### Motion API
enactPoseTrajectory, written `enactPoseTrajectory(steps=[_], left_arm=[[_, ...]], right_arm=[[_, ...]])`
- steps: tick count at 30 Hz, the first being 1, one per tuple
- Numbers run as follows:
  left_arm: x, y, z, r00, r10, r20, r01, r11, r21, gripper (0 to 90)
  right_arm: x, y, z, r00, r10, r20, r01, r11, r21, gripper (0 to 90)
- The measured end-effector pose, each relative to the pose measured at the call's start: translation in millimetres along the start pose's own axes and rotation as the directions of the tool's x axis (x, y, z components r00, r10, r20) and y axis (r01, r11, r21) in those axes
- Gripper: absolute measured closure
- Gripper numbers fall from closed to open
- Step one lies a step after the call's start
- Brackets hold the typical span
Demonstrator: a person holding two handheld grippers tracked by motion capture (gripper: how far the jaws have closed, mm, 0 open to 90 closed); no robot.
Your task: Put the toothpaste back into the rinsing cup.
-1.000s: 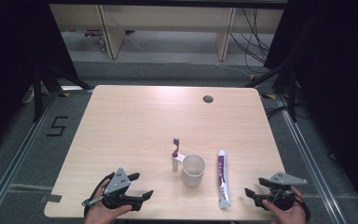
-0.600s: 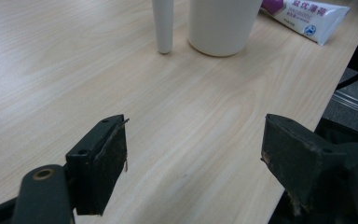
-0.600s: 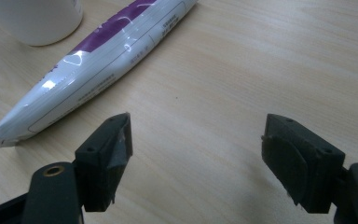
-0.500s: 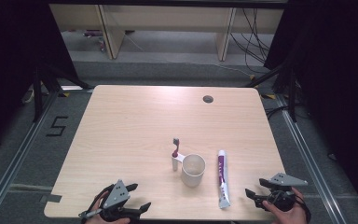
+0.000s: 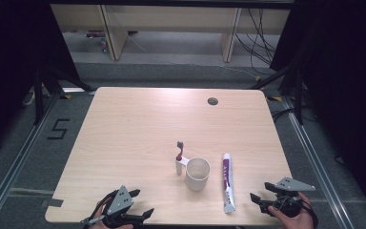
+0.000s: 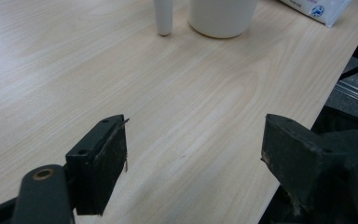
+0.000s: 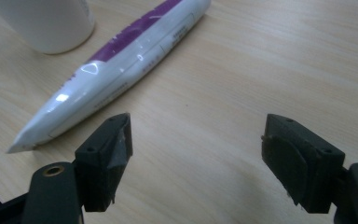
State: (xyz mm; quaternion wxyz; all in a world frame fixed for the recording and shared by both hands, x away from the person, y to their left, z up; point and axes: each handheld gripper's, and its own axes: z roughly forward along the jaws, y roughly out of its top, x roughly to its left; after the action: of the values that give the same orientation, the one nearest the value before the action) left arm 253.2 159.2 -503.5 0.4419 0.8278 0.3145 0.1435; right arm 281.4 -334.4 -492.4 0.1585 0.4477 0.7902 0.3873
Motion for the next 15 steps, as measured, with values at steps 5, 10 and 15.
enactPoseTrajectory(steps=[5, 10, 15], left_arm=[[0.2, -1.5, -0.2, 1.0000, 0.002, -0.004, -0.002, 1.0000, -0.001, 22.0], [1.5, -2.2, -2.2, 0.9999, 0.013, -0.010, -0.013, 0.9998, 0.016, 22.0], [1.5, -2.4, -2.0, 0.9998, 0.013, -0.016, -0.013, 0.9998, 0.017, 22.0]], right_arm=[[12.3, 8.1, 0.8, 0.9983, -0.021, -0.054, 0.020, 1.000, -0.019, 28.8], [24.1, 14.9, 0.4, 0.9967, -0.044, -0.069, 0.043, 0.999, -0.013, 32.5], [31.3, 19.9, 0.4, 0.9938, -0.055, -0.097, 0.054, 0.999, -0.006, 43.6]])
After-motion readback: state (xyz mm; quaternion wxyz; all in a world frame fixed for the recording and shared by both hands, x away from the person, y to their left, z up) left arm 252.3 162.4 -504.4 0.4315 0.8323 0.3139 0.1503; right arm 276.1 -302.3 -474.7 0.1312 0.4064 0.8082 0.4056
